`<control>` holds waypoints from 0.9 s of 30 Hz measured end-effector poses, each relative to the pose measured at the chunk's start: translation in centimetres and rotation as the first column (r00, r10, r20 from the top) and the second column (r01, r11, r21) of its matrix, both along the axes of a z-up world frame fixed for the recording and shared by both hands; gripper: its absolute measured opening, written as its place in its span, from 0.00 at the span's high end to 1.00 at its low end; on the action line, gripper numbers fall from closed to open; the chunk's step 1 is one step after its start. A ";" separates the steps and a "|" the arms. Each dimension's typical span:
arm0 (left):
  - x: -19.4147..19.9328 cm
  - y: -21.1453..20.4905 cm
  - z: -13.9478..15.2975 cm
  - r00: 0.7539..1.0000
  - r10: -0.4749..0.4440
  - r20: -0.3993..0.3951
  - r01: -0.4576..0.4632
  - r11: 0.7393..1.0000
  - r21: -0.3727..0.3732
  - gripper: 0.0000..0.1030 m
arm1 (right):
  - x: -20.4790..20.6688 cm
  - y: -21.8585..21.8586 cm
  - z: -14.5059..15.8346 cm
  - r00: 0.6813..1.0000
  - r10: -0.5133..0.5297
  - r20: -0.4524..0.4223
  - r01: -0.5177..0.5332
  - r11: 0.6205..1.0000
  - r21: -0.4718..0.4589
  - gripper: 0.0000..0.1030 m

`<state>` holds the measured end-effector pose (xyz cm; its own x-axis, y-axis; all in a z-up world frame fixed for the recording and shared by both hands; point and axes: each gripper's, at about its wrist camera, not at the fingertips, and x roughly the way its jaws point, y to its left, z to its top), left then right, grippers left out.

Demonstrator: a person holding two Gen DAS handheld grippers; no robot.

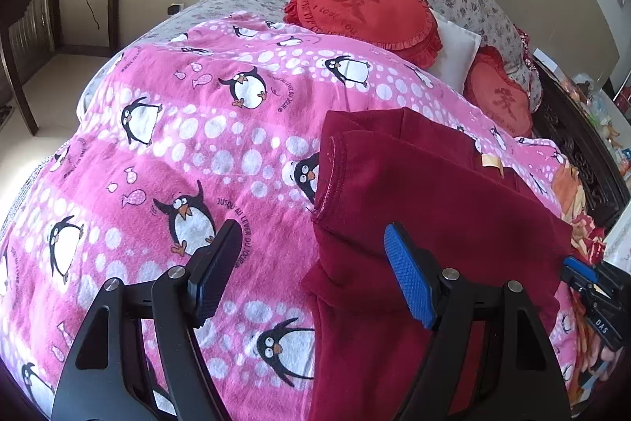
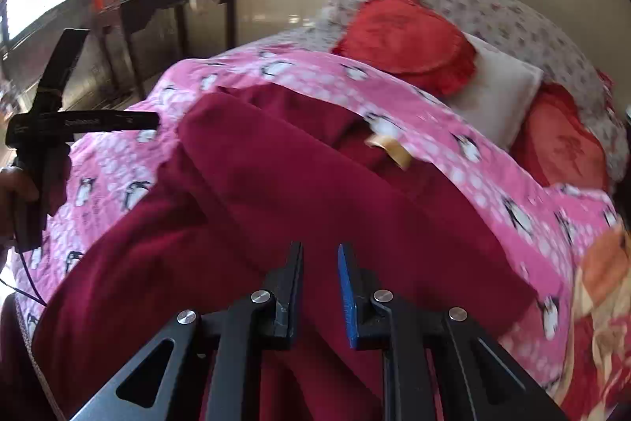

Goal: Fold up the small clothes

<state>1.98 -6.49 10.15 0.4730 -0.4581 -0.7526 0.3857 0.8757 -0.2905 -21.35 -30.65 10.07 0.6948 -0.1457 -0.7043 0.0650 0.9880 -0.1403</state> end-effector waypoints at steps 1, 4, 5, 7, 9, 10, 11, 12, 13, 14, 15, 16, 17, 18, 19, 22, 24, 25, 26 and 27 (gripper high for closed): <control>0.1 -0.3 -0.1 1.000 -0.002 -0.001 0.002 1.000 0.009 0.27 | -1.3 -1.9 -0.1 0.997 -0.069 0.023 0.068 0.998 0.016 0.81; 0.3 -1.1 -0.5 1.000 -0.010 0.010 0.010 1.000 0.028 0.27 | -3.8 -6.7 0.0 0.967 -0.243 0.083 0.235 0.968 0.086 0.46; 0.4 -1.4 -0.6 1.000 -0.012 0.015 0.011 0.999 0.036 0.27 | -4.3 -8.3 -0.1 0.951 -0.295 0.093 0.283 0.951 0.127 0.41; 0.6 -1.9 -0.9 1.000 -0.010 0.012 0.009 0.999 0.049 0.27 | -4.3 -10.6 0.0 0.936 -0.342 0.087 0.316 0.921 0.228 0.40; 0.8 -2.4 -1.2 1.000 -0.007 0.000 0.007 0.999 0.048 0.27 | -3.5 -11.9 -0.4 0.937 -0.340 0.073 0.305 0.904 0.300 0.38; 0.8 -2.7 -1.2 1.000 -0.008 -0.005 0.008 0.999 0.048 0.27 | -2.7 -12.2 -0.7 0.940 -0.338 0.055 0.304 0.898 0.319 0.36; 0.8 -3.1 -1.2 1.000 -0.011 -0.010 0.012 0.999 0.051 0.27 | -1.7 -12.7 -1.1 0.940 -0.340 0.031 0.310 0.888 0.340 0.36; 0.7 -3.4 -1.1 1.000 -0.017 -0.012 0.018 0.998 0.052 0.27 | -0.9 -13.1 -1.6 0.943 -0.332 0.013 0.304 0.877 0.372 0.36; 0.5 -3.7 -0.9 1.000 -0.027 -0.010 0.027 0.998 0.054 0.27 | -0.2 -13.3 -2.0 0.947 -0.320 0.002 0.293 0.868 0.400 0.43; 0.3 -4.0 -0.6 0.999 -0.037 -0.004 0.037 0.998 0.058 0.27 | 0.3 -13.7 -1.9 0.944 -0.329 -0.001 0.303 0.868 0.395 0.52; -0.1 -4.2 -0.3 0.999 -0.049 0.005 0.048 0.997 0.063 0.27 | 0.2 -13.7 -1.5 0.940 -0.341 0.012 0.312 0.875 0.370 0.73; -0.4 -4.3 0.0 0.998 -0.061 0.016 0.060 0.996 0.066 0.27 | 0.1 -13.9 -0.8 0.940 -0.339 0.038 0.304 0.882 0.361 0.86; -0.6 -4.4 0.3 0.997 -0.071 0.029 0.069 0.995 0.068 0.27 | -0.2 -14.3 -0.3 0.937 -0.346 0.051 0.306 0.881 0.361 0.86; -0.9 -4.6 0.5 0.996 -0.077 0.041 0.074 0.995 0.070 0.27 | -0.3 -14.7 0.0 0.928 -0.369 0.054 0.332 0.882 0.335 0.90; -1.0 -4.8 0.6 0.996 -0.081 0.044 0.078 0.994 0.073 0.27 | -0.1 -14.8 0.0 0.920 -0.388 0.054 0.356 0.885 0.299 0.90; -1.1 -5.4 0.3 0.995 -0.092 0.027 0.090 0.992 0.092 0.27 | 1.0 -15.3 -1.4 0.901 -0.433 0.014 0.420 0.881 0.218 0.90; -1.3 -5.2 0.3 0.996 -0.088 0.023 0.086 0.993 0.085 0.27 | 0.6 -15.2 -1.6 0.894 -0.447 0.020 0.431 0.871 0.235 0.90; -1.4 -5.0 0.4 0.996 -0.088 0.026 0.086 0.993 0.076 0.27 | 0.0 -15.1 -1.2 0.890 -0.455 0.029 0.434 0.864 0.254 0.90; -1.6 -4.8 0.4 0.996 -0.087 0.034 0.084 0.994 0.075 0.27 | -0.9 -14.9 -0.7 0.887 -0.460 0.037 0.433 0.856 0.282 0.89; -1.7 -4.6 0.5 0.996 -0.084 0.044 0.080 0.993 0.081 0.27 | -2.1 -14.3 -0.1 0.884 -0.465 0.040 0.431 0.847 0.309 0.81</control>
